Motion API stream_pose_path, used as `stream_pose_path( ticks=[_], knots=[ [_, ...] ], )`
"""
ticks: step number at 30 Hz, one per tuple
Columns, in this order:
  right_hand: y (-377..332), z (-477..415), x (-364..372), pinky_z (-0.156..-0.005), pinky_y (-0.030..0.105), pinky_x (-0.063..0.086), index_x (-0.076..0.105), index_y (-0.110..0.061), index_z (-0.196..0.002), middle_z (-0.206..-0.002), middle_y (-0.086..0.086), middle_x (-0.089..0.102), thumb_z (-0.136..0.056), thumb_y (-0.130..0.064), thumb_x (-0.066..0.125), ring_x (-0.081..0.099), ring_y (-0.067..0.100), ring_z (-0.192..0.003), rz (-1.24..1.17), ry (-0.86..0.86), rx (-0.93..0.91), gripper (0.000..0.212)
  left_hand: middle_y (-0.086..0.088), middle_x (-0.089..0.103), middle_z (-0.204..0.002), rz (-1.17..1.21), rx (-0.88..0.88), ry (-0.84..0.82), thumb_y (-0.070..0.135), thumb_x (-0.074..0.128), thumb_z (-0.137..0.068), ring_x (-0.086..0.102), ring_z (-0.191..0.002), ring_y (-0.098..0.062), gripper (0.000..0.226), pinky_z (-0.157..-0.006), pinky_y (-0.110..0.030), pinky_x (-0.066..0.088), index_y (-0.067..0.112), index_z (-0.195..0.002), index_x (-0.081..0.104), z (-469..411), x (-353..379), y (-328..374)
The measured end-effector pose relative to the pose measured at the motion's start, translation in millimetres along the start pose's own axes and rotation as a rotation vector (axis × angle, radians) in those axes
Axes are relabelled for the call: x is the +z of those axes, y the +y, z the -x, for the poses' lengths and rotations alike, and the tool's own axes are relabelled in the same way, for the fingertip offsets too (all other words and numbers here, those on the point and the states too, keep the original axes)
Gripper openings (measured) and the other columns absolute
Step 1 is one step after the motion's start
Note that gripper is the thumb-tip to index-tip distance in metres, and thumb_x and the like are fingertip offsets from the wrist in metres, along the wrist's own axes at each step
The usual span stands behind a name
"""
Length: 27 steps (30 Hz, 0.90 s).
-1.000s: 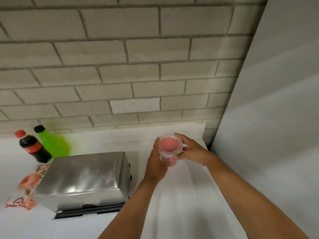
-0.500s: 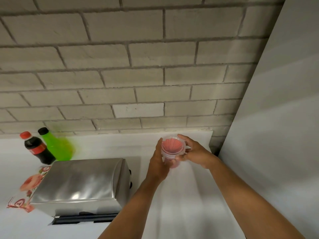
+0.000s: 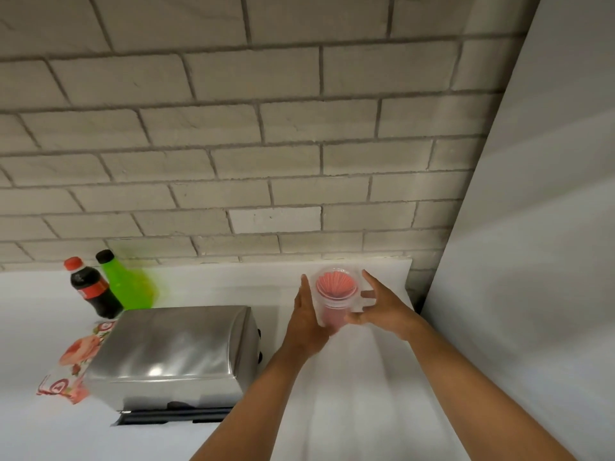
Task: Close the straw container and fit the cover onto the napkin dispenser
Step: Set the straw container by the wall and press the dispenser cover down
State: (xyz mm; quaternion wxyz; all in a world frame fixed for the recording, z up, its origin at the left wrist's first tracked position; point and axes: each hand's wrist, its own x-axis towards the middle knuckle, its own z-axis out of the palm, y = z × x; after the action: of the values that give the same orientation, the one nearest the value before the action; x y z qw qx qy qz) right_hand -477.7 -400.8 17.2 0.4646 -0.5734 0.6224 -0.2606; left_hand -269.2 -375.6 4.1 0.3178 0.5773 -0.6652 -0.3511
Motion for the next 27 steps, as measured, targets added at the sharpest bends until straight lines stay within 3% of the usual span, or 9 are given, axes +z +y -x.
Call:
stream_pose_path(
  ticks=[3,6,8,10,13,15,17,22,27],
  knots=[
    [-13,20,-4,-0.099,0.031,0.047,0.020,-0.029,-0.166,-0.160,0.003,0.048,-0.060,-0.040,0.103,0.052,0.013,-0.126,0.176,0.035,-0.066,0.135,-0.006,0.046,-0.156,-0.083,0.083,-0.003,0.023,0.092,-0.073,0.040,-0.146,-0.024,0.116,-0.119,-0.043,0.041,0.015,-0.163,0.020,14,-24,17],
    [-42,40,-10,-0.093,0.027,0.046,0.019,-0.031,-0.167,-0.157,0.008,0.052,-0.057,-0.049,0.102,0.061,0.018,-0.126,0.280,0.133,-0.142,0.140,0.010,0.053,-0.140,-0.094,0.137,0.029,0.033,0.093,-0.066,0.045,-0.126,0.009,0.102,-0.109,-0.023,0.042,0.021,-0.151,0.038,29,-58,36],
    [-66,54,-10,-0.110,0.042,0.047,0.013,-0.035,-0.168,-0.162,0.012,0.045,-0.056,-0.053,0.100,0.051,0.032,-0.142,0.264,0.185,-0.189,0.144,0.007,0.046,-0.153,-0.119,0.102,0.050,0.034,0.093,-0.072,0.040,-0.137,-0.001,0.111,-0.108,-0.027,0.036,0.023,-0.160,0.028,37,-83,47],
    [-88,69,-7,-0.116,0.048,0.043,0.014,-0.041,-0.167,-0.164,0.009,0.041,-0.057,-0.055,0.099,0.045,0.031,-0.148,0.219,0.186,-0.258,0.140,0.005,0.028,-0.169,-0.135,0.045,0.056,0.042,0.089,-0.077,0.032,-0.151,-0.019,0.118,-0.106,-0.029,0.031,0.032,-0.166,0.012,45,-108,53],
    [-115,88,13,-0.110,0.036,0.045,0.017,-0.050,-0.164,-0.164,0.002,0.042,-0.057,-0.056,0.099,0.050,0.024,-0.142,0.172,0.147,-0.317,0.135,0.005,0.023,-0.172,-0.152,0.034,0.107,0.058,0.084,-0.078,0.031,-0.154,-0.024,0.116,-0.113,-0.034,0.034,0.040,-0.165,0.010,61,-147,50],
    [-128,98,33,-0.093,0.025,0.049,0.018,-0.059,-0.161,-0.163,-0.004,0.043,-0.055,-0.057,0.100,0.056,0.015,-0.128,0.148,0.091,-0.304,0.134,0.005,0.024,-0.171,-0.203,0.020,0.142,0.068,0.081,-0.074,0.032,-0.153,-0.026,0.117,-0.119,-0.043,0.036,0.042,-0.164,0.011,75,-174,43],
    [-138,106,59,-0.081,0.020,0.055,0.017,-0.065,-0.157,-0.163,-0.009,0.041,-0.055,-0.055,0.101,0.055,0.012,-0.131,0.137,0.027,-0.272,0.133,0.003,0.024,-0.172,-0.293,0.015,0.165,0.079,0.076,-0.069,0.031,-0.154,-0.026,0.119,-0.121,-0.047,0.035,0.043,-0.163,0.013,91,-202,30],
    [-152,120,132,-0.102,0.031,0.048,0.012,-0.064,-0.158,-0.167,-0.003,0.037,-0.055,-0.067,0.095,0.047,0.021,-0.147,0.203,-0.058,-0.259,0.133,0.000,0.015,-0.175,-0.470,-0.031,0.108,0.102,0.062,-0.048,0.017,-0.159,-0.026,0.139,-0.126,-0.051,0.025,0.048,-0.163,0.006,132,-264,-18],
    [-163,130,201,-0.111,0.028,0.038,0.013,-0.061,-0.161,-0.166,-0.005,0.032,-0.053,-0.072,0.093,0.034,0.016,-0.153,0.259,-0.017,-0.281,0.135,-0.004,0.002,-0.176,-0.490,-0.035,0.041,0.100,0.073,-0.033,0.007,-0.161,-0.031,0.154,-0.124,-0.059,0.028,0.056,-0.159,-0.004,163,-308,-75]
  ],
)
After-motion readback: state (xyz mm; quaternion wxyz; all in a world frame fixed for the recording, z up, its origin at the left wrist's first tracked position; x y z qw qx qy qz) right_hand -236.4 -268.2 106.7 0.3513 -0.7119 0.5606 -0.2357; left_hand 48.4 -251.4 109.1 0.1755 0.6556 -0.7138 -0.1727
